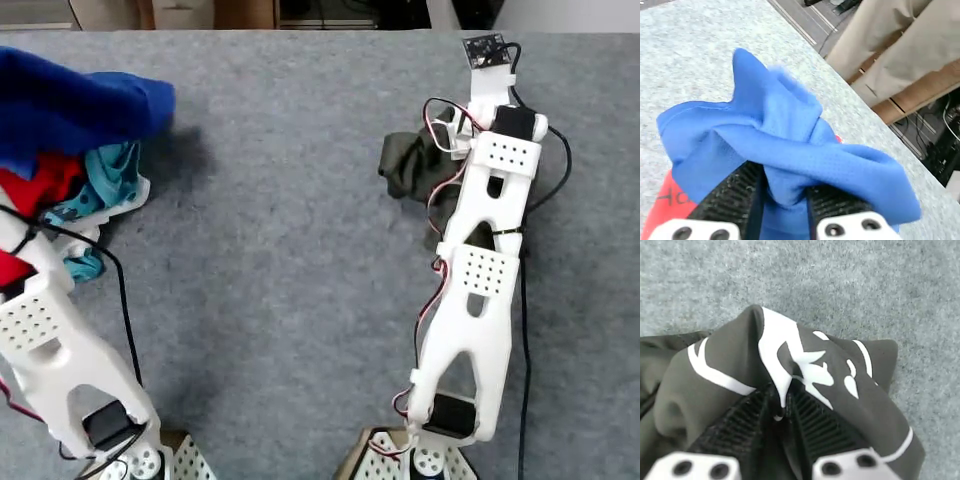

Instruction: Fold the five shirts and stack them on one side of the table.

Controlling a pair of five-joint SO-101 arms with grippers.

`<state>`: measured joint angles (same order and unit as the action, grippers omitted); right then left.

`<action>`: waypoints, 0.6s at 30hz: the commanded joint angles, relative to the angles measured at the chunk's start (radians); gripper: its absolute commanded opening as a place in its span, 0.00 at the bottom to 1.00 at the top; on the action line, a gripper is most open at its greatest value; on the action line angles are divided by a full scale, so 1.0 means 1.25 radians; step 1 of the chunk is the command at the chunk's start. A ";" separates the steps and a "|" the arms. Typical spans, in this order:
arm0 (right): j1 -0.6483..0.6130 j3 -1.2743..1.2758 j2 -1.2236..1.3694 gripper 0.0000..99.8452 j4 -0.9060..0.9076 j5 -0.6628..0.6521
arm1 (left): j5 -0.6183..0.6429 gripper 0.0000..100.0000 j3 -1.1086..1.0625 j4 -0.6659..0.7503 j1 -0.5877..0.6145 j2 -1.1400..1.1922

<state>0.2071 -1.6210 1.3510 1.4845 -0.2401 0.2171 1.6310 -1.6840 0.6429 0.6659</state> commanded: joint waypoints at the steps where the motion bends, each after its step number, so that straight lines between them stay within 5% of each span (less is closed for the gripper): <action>1: -0.015 -0.036 -0.004 0.00 -0.012 0.001 | 0.001 0.02 0.015 0.010 0.036 -0.021; 11: -0.042 -0.029 -0.004 0.00 -0.001 -0.033 | 0.002 0.04 -0.080 -0.055 0.083 0.207; 18: -0.095 -0.037 -0.057 0.00 0.107 -0.082 | 0.126 0.32 -0.238 -0.061 0.160 0.299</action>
<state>0.1488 -1.6226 1.3510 1.5459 -0.2908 0.2954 1.3978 -1.7469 0.7979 1.0480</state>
